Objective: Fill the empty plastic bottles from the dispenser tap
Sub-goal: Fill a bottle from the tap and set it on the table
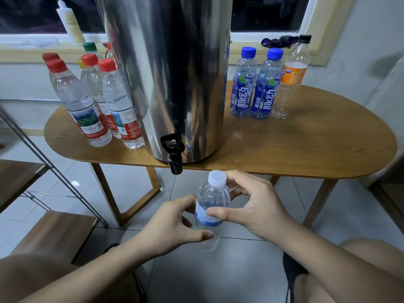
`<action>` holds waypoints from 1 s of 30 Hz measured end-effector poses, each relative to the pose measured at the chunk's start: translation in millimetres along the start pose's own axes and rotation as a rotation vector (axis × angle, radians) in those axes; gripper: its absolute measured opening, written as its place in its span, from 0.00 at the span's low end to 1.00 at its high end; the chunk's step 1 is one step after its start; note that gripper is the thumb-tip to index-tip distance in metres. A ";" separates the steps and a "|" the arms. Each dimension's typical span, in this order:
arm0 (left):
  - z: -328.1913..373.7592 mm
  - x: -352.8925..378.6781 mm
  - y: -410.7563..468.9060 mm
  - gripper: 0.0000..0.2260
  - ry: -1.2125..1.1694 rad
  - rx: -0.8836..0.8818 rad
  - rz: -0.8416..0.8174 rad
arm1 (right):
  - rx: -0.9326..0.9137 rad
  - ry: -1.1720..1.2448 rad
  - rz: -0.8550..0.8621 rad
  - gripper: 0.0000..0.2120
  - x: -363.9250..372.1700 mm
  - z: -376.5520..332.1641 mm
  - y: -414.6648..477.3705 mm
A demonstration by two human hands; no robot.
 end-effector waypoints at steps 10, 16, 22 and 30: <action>11.0 -51.8 -27.3 0.16 -0.017 0.052 0.140 | 0.080 0.176 -0.054 0.28 6.9 25.1 6.3; 21.1 -99.8 -38.9 0.23 -0.214 0.127 0.355 | 0.178 0.066 -0.099 0.25 22.1 46.3 15.5; 17.1 -159.9 -37.5 0.24 -0.274 0.183 0.578 | 0.235 -0.028 -0.157 0.19 37.8 61.8 15.8; -23.1 -211.6 -9.0 0.20 -0.172 0.064 0.805 | 0.236 -0.119 -0.255 0.13 52.5 65.0 14.6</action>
Point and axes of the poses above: each hand's wrist, its own y-axis towards the middle knuckle, its own x-axis out of the palm, z = x × y, the point moved 7 cm from there along y, towards the middle knuckle, and after that the axes turned 6 degrees about x, right-handed, at the moved point
